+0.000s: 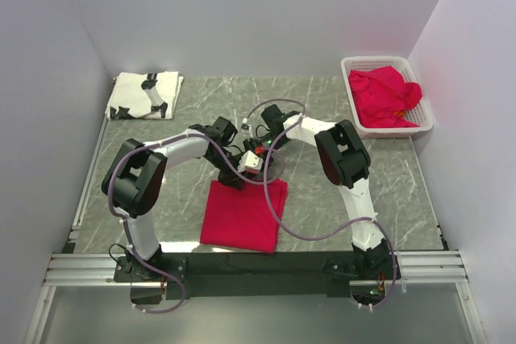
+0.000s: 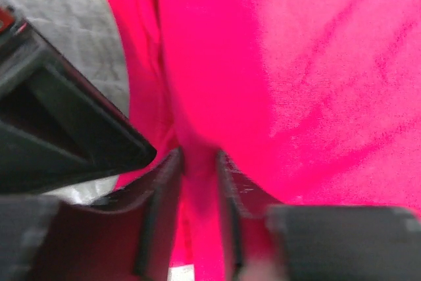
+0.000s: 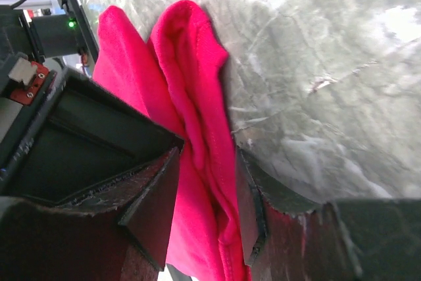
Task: Fold and stack the t-shirts
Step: Fold the tshirt, then neatly place the folded tshirt to the corner
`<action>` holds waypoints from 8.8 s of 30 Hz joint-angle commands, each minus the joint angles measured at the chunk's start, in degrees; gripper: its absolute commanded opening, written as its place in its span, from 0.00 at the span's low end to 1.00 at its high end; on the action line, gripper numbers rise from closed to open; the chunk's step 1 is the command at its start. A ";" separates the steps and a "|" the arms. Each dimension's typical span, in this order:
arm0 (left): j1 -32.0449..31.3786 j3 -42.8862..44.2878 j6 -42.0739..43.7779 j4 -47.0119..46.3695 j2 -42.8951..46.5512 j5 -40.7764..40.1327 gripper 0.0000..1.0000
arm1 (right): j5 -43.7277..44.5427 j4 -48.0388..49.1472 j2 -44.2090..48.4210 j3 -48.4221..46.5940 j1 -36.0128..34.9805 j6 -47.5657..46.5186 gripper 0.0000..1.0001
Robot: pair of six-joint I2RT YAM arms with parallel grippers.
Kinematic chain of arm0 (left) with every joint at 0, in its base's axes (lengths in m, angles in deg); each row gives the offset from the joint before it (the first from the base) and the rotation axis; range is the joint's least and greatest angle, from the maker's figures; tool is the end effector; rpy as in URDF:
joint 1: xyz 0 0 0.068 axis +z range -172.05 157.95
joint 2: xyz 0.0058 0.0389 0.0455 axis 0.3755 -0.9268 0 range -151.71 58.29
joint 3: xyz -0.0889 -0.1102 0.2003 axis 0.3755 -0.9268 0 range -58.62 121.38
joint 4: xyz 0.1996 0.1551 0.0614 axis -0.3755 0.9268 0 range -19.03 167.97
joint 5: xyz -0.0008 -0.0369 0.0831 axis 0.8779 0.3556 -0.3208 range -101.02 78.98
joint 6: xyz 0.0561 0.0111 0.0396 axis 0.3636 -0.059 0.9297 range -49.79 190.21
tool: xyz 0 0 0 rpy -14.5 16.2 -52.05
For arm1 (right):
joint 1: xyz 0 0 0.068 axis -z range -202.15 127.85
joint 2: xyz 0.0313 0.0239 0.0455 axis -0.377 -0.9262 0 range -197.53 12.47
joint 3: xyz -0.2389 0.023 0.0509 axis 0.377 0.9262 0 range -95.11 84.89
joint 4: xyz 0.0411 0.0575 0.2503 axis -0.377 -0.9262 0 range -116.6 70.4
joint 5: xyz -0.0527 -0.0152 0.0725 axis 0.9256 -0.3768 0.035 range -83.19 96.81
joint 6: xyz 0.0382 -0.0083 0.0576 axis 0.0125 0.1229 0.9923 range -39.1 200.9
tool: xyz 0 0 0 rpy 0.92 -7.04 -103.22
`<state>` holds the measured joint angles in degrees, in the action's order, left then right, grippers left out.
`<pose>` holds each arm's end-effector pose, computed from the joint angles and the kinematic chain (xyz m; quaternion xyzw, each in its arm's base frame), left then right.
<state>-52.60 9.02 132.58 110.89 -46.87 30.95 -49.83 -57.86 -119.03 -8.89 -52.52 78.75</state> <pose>0.2706 -0.2035 0.1267 0.6997 0.6110 -0.3144 0.1958 0.3478 0.2586 0.0863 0.3001 -0.8226 -0.4828 0.0107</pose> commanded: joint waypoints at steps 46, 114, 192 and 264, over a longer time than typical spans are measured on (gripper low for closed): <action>-2.59 -1.54 5.66 -11.00 7.26 -4.08 0.01 | 0.92 -2.78 -6.93 -5.01 -3.03 -2.07 0.18; 9.82 -22.19 -101.56 -50.63 15.17 19.74 0.32 | -0.75 24.72 34.30 35.50 2.08 22.72 0.47; 25.80 8.39 -84.72 -38.53 -19.74 17.60 0.32 | 7.34 22.27 1.78 4.58 18.68 23.69 0.32; 30.99 -29.76 -113.34 -60.49 12.99 5.14 0.99 | 47.15 11.72 29.55 12.66 -24.12 -7.69 0.00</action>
<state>-20.10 -21.25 27.07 60.18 -31.20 36.64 -0.33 -47.93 -91.84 3.72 -76.49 70.62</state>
